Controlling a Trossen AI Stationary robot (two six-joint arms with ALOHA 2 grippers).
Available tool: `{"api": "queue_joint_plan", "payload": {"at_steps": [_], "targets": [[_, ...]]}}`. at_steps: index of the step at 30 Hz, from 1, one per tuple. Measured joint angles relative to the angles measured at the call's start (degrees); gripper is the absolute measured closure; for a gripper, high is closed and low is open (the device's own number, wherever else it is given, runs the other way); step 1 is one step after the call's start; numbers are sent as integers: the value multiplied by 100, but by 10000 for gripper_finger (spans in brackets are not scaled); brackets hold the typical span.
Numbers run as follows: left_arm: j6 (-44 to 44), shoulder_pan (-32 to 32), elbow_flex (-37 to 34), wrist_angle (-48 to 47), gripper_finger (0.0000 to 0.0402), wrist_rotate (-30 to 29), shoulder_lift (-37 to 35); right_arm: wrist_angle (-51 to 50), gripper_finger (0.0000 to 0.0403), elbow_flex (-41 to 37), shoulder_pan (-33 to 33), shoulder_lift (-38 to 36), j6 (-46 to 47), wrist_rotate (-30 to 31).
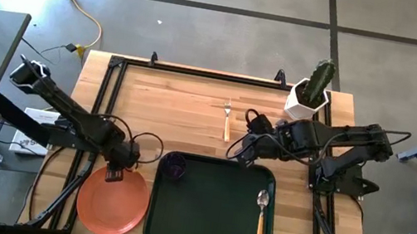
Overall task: Pick and place plate/cup/fork/spoon on tray
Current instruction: Put the orange plate on the dark green tray
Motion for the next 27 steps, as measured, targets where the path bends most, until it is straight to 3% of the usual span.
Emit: {"api": "queue_joint_plan", "payload": {"at_steps": [27], "targets": [[276, -96, -237, 251, 289, -210, 51, 4, 284, -4, 0, 0, 39, 117]]}}
